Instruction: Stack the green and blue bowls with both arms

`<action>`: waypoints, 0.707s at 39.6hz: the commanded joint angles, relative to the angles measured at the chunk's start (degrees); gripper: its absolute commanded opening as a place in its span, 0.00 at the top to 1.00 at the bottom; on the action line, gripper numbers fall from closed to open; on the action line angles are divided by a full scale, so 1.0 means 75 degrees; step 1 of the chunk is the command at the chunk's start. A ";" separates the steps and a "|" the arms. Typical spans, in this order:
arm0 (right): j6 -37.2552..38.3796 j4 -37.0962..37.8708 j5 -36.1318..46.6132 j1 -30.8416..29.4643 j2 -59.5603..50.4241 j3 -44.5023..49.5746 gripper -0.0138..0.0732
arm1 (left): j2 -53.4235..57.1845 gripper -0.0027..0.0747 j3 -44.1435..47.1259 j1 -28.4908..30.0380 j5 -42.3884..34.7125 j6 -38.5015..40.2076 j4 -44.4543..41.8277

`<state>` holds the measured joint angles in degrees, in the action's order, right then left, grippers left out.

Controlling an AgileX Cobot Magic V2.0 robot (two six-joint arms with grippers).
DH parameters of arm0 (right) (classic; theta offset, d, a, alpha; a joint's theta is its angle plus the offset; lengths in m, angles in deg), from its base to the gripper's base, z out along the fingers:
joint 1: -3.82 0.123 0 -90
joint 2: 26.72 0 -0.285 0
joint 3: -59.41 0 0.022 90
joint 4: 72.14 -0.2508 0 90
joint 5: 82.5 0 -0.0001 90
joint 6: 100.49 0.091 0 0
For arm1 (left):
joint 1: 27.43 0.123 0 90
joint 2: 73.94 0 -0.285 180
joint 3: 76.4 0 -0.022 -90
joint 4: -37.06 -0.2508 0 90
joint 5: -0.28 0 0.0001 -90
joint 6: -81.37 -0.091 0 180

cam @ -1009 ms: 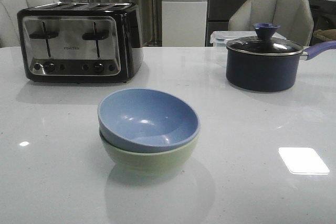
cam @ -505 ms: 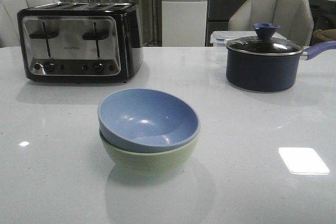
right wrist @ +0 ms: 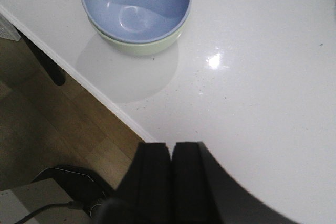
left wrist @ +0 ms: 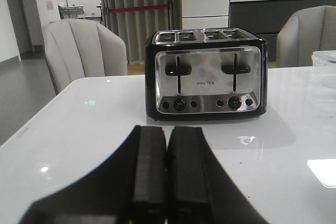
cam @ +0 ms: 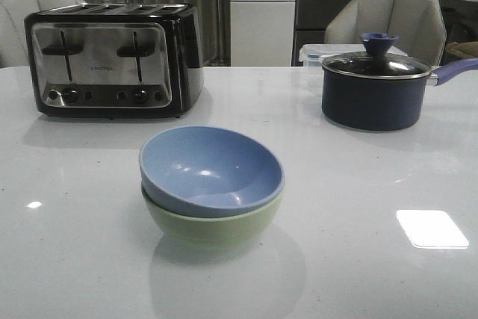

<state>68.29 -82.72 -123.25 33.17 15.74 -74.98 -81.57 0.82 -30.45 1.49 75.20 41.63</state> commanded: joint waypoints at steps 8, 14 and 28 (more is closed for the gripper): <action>-0.0074 0.0150 0.0799 -0.0342 -0.0278 0.0040 0.77 | 0.0148 0.84 0.0089 -0.0045 -0.0682 0.0076 0.0077; -0.0074 0.0197 0.2242 -0.1644 -0.1475 0.1136 0.77 | 0.0148 0.84 0.0089 -0.0045 -0.0682 0.0076 0.0077; -0.0074 0.0190 0.4845 -0.3662 -0.4514 0.3881 0.77 | 0.0148 0.84 0.0089 -0.0045 -0.0682 0.0076 0.0077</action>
<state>68.17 -81.46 -94.90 7.95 -14.96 -47.05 -81.57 0.82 -30.45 1.49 75.20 41.63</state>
